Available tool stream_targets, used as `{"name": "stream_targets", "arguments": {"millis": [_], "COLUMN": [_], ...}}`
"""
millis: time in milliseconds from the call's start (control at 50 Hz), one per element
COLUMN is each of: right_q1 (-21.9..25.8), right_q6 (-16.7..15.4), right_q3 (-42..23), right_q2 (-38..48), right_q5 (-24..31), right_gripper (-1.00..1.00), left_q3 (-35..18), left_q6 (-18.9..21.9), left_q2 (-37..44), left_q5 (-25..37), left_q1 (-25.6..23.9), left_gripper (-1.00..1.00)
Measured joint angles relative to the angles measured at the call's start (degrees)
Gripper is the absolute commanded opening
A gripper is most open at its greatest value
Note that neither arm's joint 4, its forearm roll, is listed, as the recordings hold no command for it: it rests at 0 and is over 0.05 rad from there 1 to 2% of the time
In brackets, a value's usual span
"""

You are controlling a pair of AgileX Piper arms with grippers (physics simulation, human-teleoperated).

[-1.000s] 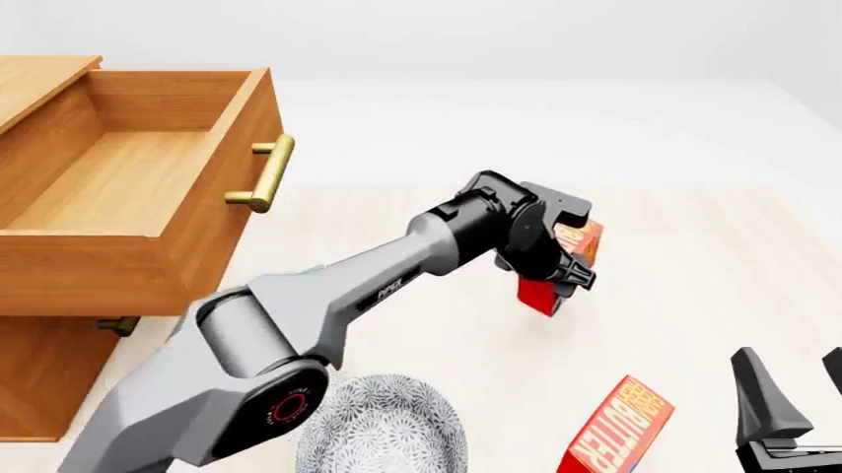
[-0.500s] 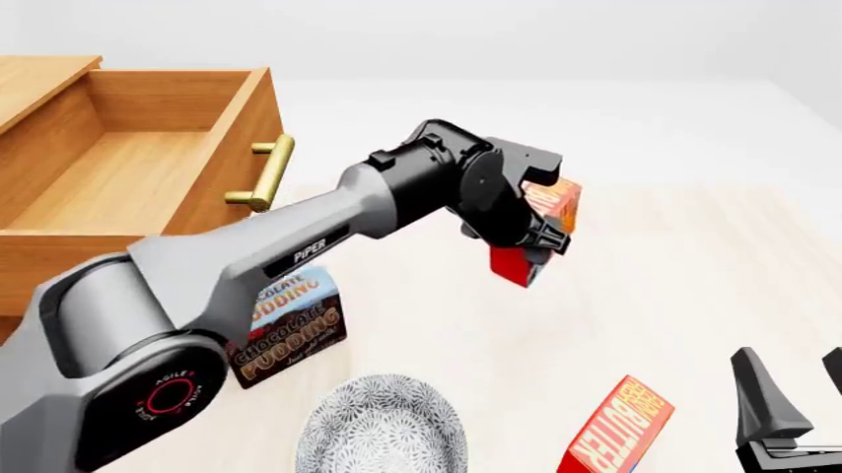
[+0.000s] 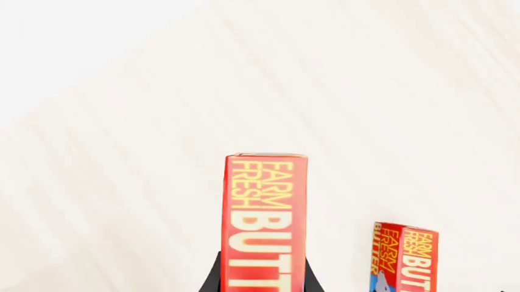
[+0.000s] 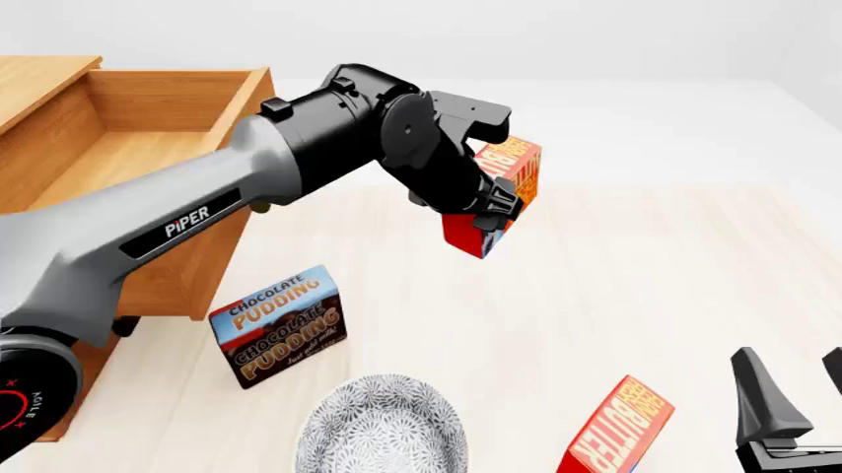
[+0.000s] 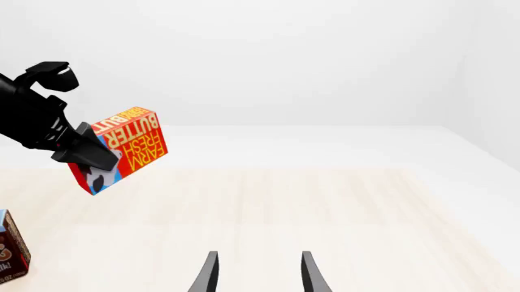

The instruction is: Put the butter at the front in the top drawer of the cabinet and close it.

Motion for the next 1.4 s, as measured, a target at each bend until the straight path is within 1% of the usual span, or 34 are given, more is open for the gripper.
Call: {"name": "stream_targets", "arguments": {"millis": [160, 300, 700, 960, 1400], "right_q1": [0.0, 0.0, 0.0, 0.0, 0.0], "right_q6": [0.0, 0.0, 0.0, 0.0, 0.0], "right_q3": [0.0, 0.0, 0.0, 0.0, 0.0], "right_q2": [0.0, 0.0, 0.0, 0.0, 0.0], "right_q5": [0.0, 0.0, 0.0, 0.0, 0.0], "right_gripper": [1.0, 1.0, 1.0, 1.0, 1.0], "left_q3": [1.04, 0.81, -3.05, -5.94, -7.32], "left_q6": [1.13, 1.85, 4.77, 7.27, 11.5], "left_q2": [-2.76, -4.23, -7.13, -9.22, -15.14], "left_q5": [1.2, 2.64, 9.78, 13.82, 18.5], "left_q1": [1.87, 3.55, 8.2, 12.15, 20.56], "left_gripper": [-1.0, -1.0, -1.0, -1.0, -1.0]}}
